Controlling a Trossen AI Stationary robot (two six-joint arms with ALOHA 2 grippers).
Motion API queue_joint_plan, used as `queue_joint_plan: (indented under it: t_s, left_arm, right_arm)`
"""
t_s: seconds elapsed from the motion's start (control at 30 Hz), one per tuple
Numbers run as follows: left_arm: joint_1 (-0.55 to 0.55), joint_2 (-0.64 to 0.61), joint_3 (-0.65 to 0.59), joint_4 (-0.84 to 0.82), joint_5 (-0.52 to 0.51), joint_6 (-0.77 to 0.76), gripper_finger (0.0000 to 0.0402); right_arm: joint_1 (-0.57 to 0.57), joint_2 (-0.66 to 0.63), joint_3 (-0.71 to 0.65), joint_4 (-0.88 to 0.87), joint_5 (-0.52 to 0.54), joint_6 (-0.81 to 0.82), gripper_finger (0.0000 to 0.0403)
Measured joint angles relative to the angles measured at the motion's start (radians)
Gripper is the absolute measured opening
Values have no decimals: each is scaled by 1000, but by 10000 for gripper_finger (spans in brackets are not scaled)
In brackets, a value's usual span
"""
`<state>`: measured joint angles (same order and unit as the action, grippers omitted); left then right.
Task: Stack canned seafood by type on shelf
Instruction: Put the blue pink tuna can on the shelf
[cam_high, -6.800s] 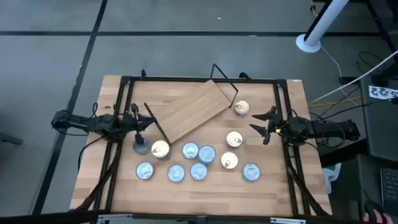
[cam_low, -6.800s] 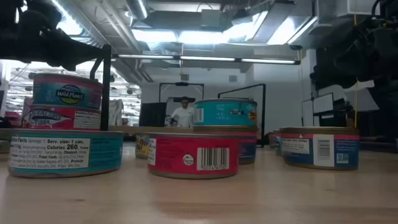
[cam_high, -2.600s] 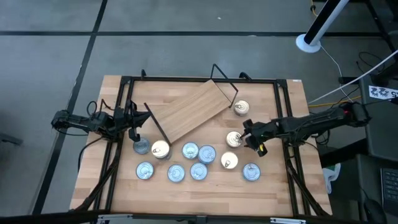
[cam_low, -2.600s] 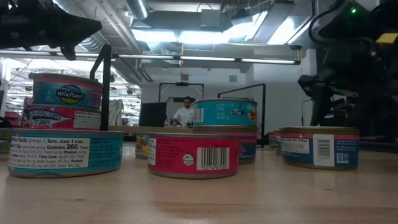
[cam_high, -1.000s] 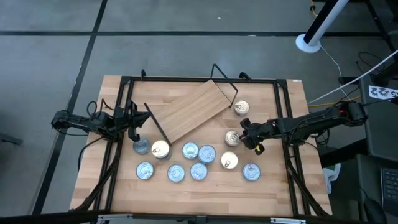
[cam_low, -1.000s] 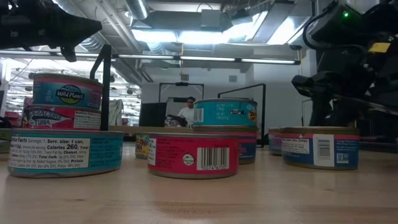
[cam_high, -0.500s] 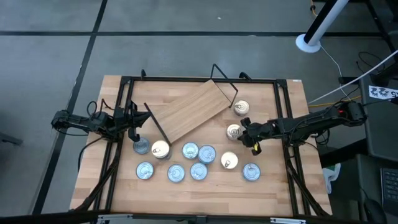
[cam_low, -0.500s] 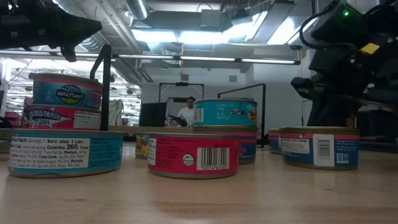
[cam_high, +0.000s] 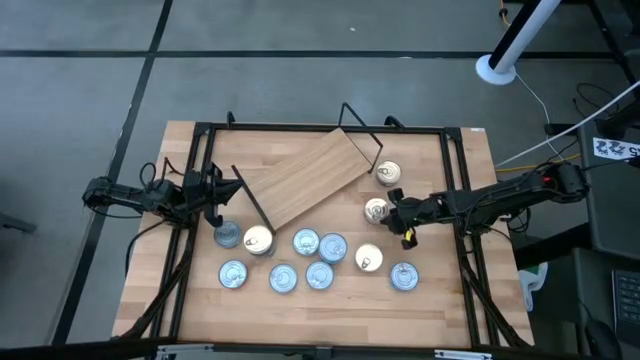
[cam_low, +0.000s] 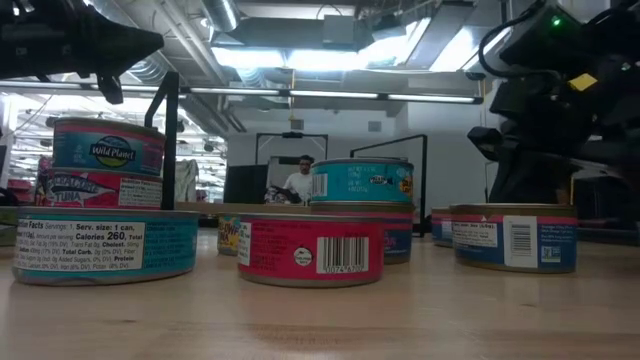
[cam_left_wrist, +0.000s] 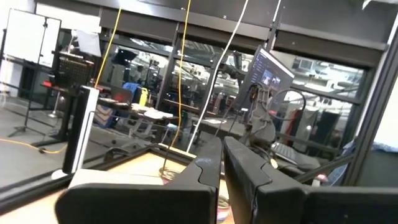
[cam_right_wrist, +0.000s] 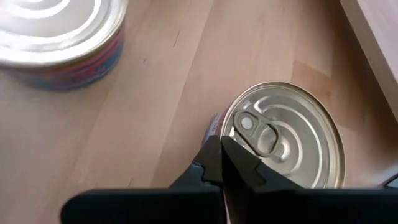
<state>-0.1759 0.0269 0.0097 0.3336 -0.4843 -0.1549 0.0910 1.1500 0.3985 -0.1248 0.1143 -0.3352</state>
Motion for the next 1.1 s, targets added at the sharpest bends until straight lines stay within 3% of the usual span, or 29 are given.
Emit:
queue_joint_plan:
  t_s: [0.33, 0.63, 0.83, 1.1]
  left_arm:
    - [0, 0, 0, 72, 4, -14, 15]
    - [0, 1, 0, 140, 79, -15, 15]
    - [0, 1, 0, 142, 79, -1, 15]
    - [0, 1, 0, 142, 80, -5, 15]
  right_arm:
    - [0, 0, 0, 15, -1, 124, 0]
    - [0, 0, 2, 53, -4, 267, 0]
    - [0, 0, 64, 35, -67, 340, 0]
    - [0, 0, 192, -139, -89, 498, 0]
